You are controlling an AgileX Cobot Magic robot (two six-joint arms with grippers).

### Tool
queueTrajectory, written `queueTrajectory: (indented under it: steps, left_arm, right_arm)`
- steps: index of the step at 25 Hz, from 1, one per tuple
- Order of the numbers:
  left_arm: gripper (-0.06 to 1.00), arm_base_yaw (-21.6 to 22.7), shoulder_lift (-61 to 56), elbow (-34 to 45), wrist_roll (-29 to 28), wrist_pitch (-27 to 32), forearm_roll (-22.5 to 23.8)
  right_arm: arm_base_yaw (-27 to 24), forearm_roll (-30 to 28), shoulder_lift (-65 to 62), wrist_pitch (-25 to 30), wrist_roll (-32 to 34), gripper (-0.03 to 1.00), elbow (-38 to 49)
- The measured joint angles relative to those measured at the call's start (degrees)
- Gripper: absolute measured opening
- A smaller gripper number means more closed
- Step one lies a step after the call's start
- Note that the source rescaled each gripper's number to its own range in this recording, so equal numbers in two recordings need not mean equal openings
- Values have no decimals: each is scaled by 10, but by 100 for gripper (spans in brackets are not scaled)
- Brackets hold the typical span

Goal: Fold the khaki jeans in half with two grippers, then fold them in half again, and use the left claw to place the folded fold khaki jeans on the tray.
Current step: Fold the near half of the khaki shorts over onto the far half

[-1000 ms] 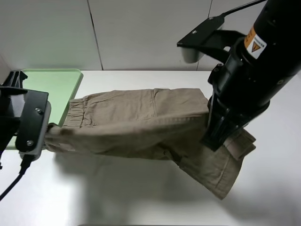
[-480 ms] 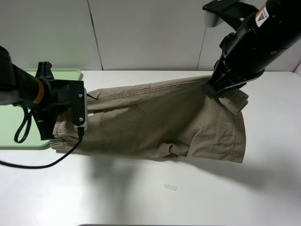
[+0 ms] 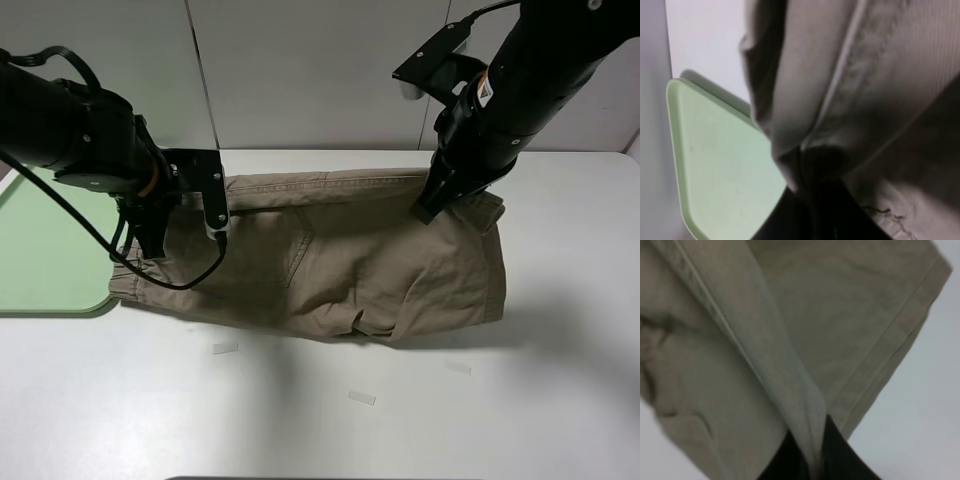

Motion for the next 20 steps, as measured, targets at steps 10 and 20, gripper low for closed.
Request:
queueTrajectory:
  steps: [10, 20]
  left_arm:
    - [0, 3, 32, -23, -2, 7, 14]
    - [0, 59, 35, -23, -13, -82, 21]
  right_arm:
    - [-3, -76, 53, -50, 36, 0, 0]
    - [-13, -101, 57, -70, 82, 0, -1]
